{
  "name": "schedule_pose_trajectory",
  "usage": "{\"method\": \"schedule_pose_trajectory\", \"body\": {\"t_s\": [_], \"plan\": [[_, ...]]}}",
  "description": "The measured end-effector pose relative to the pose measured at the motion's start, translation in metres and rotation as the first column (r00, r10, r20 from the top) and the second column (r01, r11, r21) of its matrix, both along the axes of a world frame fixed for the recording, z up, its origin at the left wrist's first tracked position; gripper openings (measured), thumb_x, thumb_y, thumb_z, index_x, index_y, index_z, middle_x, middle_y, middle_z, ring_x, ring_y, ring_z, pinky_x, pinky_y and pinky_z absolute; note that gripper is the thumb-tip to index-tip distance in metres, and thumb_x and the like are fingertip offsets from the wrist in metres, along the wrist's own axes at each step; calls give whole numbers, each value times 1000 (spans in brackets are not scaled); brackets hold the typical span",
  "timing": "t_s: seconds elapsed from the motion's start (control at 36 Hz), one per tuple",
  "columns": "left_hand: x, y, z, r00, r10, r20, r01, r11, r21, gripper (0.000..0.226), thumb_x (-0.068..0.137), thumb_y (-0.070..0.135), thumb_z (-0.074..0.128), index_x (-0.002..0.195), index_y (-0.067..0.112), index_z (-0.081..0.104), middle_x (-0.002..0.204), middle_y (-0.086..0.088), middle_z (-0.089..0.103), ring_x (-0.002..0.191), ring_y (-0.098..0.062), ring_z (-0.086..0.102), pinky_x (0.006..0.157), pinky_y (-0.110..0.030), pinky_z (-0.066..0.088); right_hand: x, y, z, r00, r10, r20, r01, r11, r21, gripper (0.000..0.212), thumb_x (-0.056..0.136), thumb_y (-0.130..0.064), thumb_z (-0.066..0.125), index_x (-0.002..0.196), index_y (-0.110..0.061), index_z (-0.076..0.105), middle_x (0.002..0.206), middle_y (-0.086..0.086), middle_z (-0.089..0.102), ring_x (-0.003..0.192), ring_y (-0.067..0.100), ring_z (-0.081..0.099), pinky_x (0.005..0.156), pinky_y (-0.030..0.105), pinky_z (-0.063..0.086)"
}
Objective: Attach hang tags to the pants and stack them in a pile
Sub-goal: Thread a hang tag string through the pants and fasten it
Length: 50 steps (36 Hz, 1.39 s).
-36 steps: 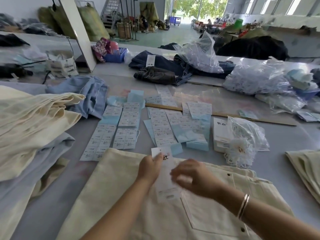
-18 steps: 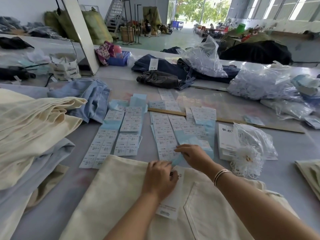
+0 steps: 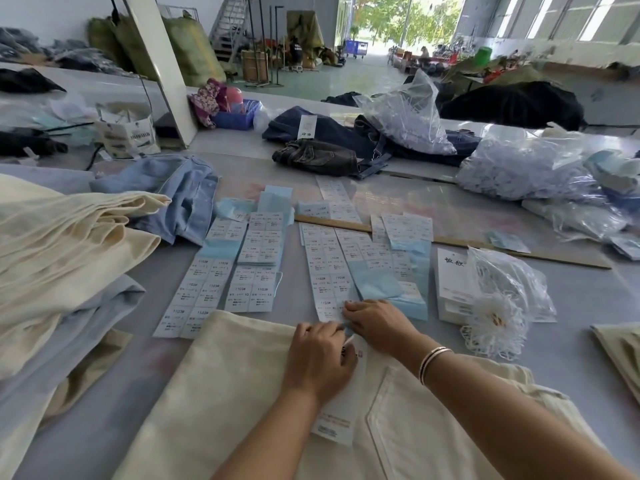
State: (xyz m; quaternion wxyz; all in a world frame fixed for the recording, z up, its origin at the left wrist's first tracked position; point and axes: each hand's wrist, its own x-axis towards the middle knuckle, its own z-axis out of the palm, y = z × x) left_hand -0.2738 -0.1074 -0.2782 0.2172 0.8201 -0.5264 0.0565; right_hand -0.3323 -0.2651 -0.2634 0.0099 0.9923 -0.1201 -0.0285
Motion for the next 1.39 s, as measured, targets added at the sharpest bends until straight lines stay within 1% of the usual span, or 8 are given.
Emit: {"method": "schedule_pose_trajectory", "body": {"t_s": [0.14,0.28,0.42,0.47,0.61,0.86,1.08,1.39], "plan": [[-2,2,4,1000,-17,-11,16,999,-50,27,76,32,46,80,21,71,79,6,69,73,-17,63,65,-32,47,-3,9,-1,999,3,33,3,988,-155,25,98,-20,42,110,-15,64,115,2,65,106,24,61,92,33,44],[-1,0,2,1000,-12,7,12,996,-88,26,75,32,46,74,21,69,74,7,69,70,-16,63,63,-30,47,-3,8,-2,993,-1,115,18,989,-147,23,98,-22,42,104,-14,63,107,2,64,100,23,60,88,33,43],[0,0,2,1000,1,18,0,996,-85,24,75,30,44,63,20,63,68,5,65,68,-15,61,64,-29,43,1,-6,5,953,-244,181,173,925,338,22,93,-29,57,96,-11,70,100,4,67,88,19,61,79,30,49],[0,-1,1,1000,-7,11,9,994,-111,24,76,28,44,61,19,61,66,3,63,64,-16,60,63,-28,44,2,-13,8,930,-317,188,215,881,420,22,93,-27,58,100,-10,71,102,4,69,88,17,62,81,27,50],[-1,-2,1,1000,-17,23,20,986,-163,24,75,28,45,57,19,57,58,3,57,51,-18,54,60,-26,45,-1,-17,3,983,-163,79,128,934,334,28,95,-28,55,117,-17,68,123,-3,64,104,12,61,88,17,43],[0,0,3,999,-49,16,51,990,-132,24,76,27,44,58,18,58,60,2,59,53,-17,55,59,-27,44,9,-10,18,994,-98,41,82,956,283,31,89,-38,63,115,-22,69,122,-6,63,104,13,61,83,23,45],[1,1,2,996,-65,66,71,994,-89,15,73,25,53,66,20,65,66,5,62,50,-17,54,57,-26,45,19,-5,28,985,-152,-86,168,960,222,39,84,-24,63,123,-26,64,129,-7,60,112,16,57,94,30,48],[1,2,2,996,-80,42,84,990,-113,2,68,21,67,69,19,66,66,4,62,49,-18,54,57,-26,45,22,7,25,975,-194,-108,204,974,94,35,89,-36,60,117,-17,67,121,3,65,108,23,61,92,35,50]]}}
